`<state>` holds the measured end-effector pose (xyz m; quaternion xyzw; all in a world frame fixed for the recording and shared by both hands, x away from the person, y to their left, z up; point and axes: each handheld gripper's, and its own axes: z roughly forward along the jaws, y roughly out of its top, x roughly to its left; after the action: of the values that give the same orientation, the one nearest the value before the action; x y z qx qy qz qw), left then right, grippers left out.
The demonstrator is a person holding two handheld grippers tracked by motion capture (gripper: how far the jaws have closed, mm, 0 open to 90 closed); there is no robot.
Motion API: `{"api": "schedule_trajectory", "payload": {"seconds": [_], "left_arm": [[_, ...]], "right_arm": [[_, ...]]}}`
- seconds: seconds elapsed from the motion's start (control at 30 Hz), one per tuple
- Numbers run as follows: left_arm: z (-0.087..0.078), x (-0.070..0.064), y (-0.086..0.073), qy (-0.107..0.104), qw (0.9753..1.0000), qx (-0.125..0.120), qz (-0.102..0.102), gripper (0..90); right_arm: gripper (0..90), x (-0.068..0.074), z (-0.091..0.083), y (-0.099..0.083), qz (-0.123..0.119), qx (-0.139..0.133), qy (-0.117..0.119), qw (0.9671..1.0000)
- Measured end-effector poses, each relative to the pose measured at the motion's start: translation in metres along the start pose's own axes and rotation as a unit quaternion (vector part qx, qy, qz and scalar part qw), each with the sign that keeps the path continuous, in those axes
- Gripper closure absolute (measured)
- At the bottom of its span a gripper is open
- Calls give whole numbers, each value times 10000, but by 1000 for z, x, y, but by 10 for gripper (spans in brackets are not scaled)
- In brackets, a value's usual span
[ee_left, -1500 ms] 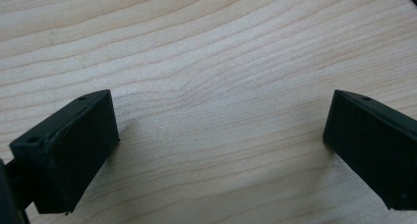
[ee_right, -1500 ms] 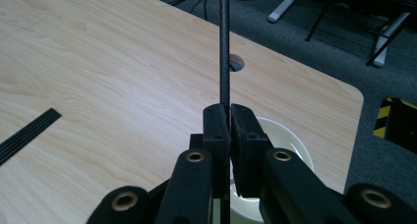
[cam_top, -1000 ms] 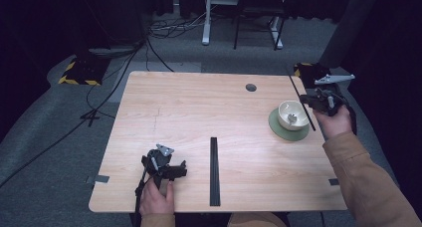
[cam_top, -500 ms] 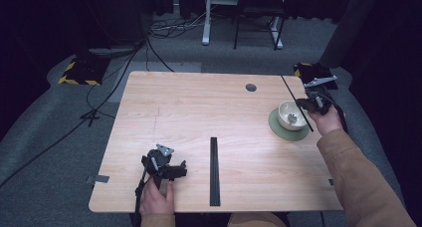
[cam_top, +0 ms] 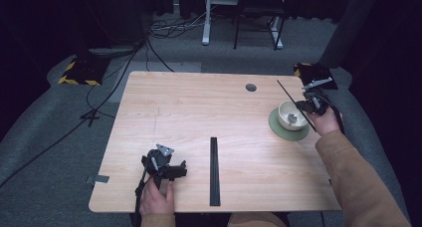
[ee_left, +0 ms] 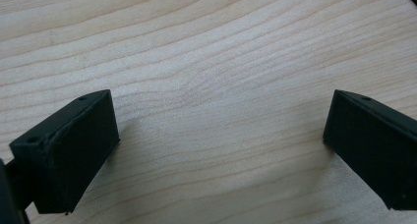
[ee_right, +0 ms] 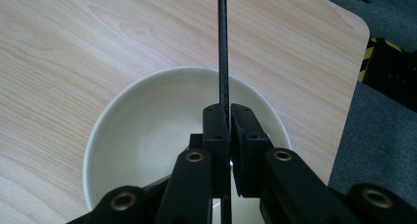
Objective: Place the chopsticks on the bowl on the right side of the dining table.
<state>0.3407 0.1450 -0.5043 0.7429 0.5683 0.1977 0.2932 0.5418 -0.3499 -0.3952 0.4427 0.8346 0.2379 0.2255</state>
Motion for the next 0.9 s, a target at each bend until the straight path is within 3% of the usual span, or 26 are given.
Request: {"api": "schedule_trajectory", "payload": {"seconds": [0.4,0.47,0.57,0.77,0.9], "left_arm": [[0,0,0,-2,10000,-1,-1,4],[0,0,0,-2,10000,0,-1,4],[0,0,0,6,10000,-2,3,4],[0,0,0,4,10000,-3,4,4],[0,0,0,13,10000,2,4,5]], "right_arm": [[849,-2,6,-5,-92,103,-32,9999],[767,-3,7,-8,-105,3,29,9999],[735,-3,6,-8,-92,-30,87,9999],[686,1,-7,-6,-91,-298,71,9995],[643,7,-27,-6,-32,-576,125,9983]]}}
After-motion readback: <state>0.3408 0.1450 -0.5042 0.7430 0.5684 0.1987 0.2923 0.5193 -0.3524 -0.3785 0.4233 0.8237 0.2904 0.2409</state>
